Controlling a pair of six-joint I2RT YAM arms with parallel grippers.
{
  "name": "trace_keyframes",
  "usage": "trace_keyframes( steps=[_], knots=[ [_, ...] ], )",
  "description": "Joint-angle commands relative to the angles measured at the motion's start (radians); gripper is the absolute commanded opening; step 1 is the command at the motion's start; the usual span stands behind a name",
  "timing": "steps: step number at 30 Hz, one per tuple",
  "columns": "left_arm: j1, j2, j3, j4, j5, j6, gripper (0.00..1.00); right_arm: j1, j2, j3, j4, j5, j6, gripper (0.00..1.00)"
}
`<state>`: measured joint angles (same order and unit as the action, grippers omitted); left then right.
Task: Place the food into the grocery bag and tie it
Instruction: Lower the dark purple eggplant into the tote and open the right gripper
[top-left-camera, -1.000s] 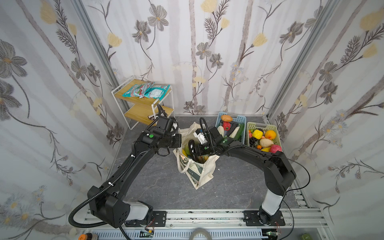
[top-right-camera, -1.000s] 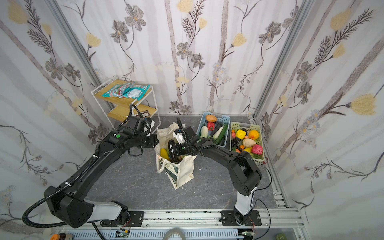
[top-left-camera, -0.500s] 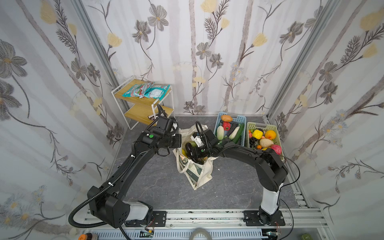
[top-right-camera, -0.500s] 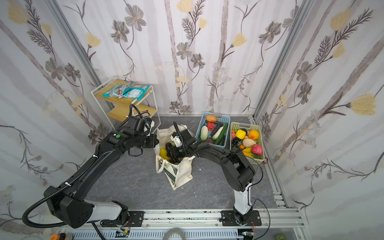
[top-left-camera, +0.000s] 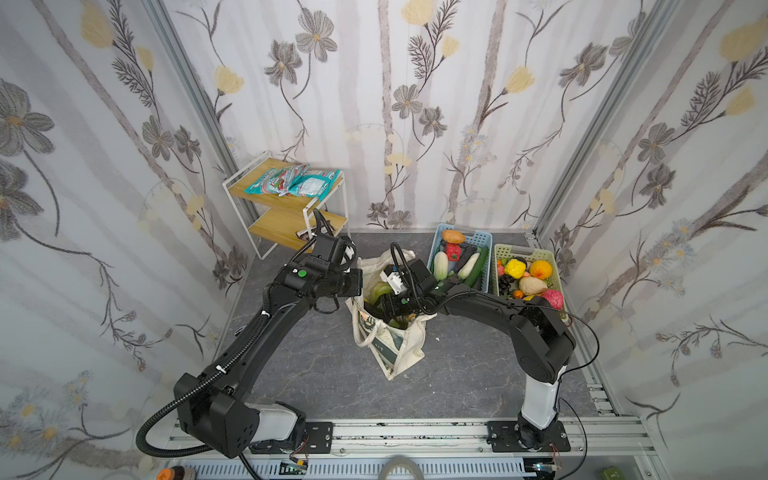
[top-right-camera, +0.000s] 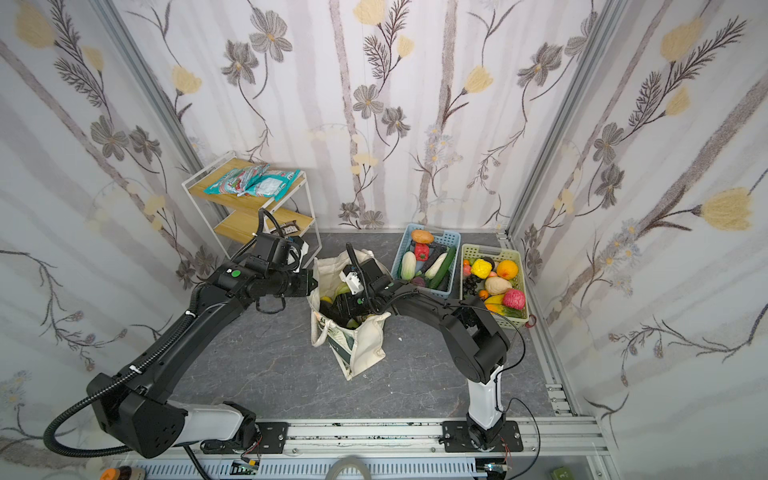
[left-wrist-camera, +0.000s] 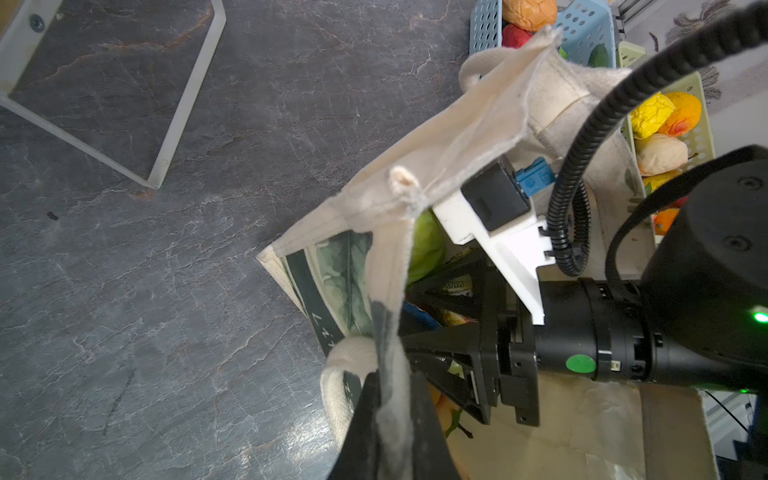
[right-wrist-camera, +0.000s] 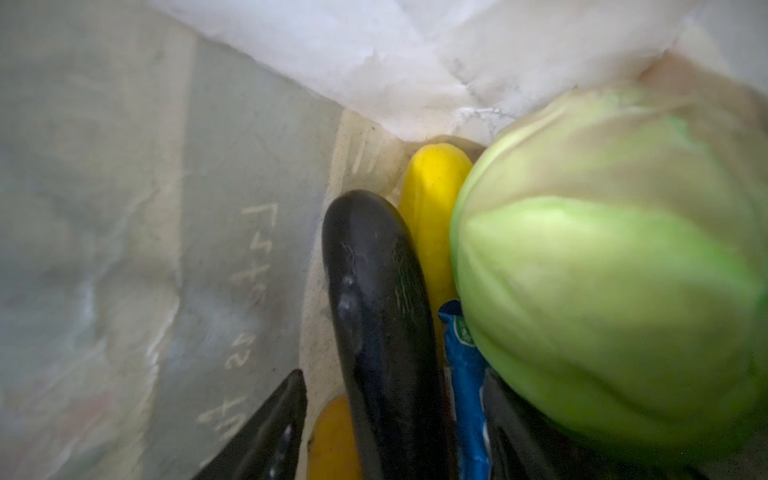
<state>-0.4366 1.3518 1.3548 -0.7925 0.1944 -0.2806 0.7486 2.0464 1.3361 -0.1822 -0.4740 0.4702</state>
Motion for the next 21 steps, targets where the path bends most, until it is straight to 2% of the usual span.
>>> trace_keyframes(
  steps=[1, 11, 21],
  knots=[
    [0.001, -0.010, -0.005, 0.035, 0.002, 0.008, 0.00, -0.002, -0.036, -0.005, 0.002, 0.026, -0.004, 0.70],
    [0.001, -0.012, -0.006, 0.037, -0.007, 0.008, 0.00, -0.005, -0.164, -0.014, -0.042, 0.054, -0.028, 0.72],
    [0.001, -0.015, -0.013, 0.040, -0.010, 0.006, 0.00, -0.013, -0.302, 0.029, -0.174, 0.199, -0.083, 0.72]
  ],
)
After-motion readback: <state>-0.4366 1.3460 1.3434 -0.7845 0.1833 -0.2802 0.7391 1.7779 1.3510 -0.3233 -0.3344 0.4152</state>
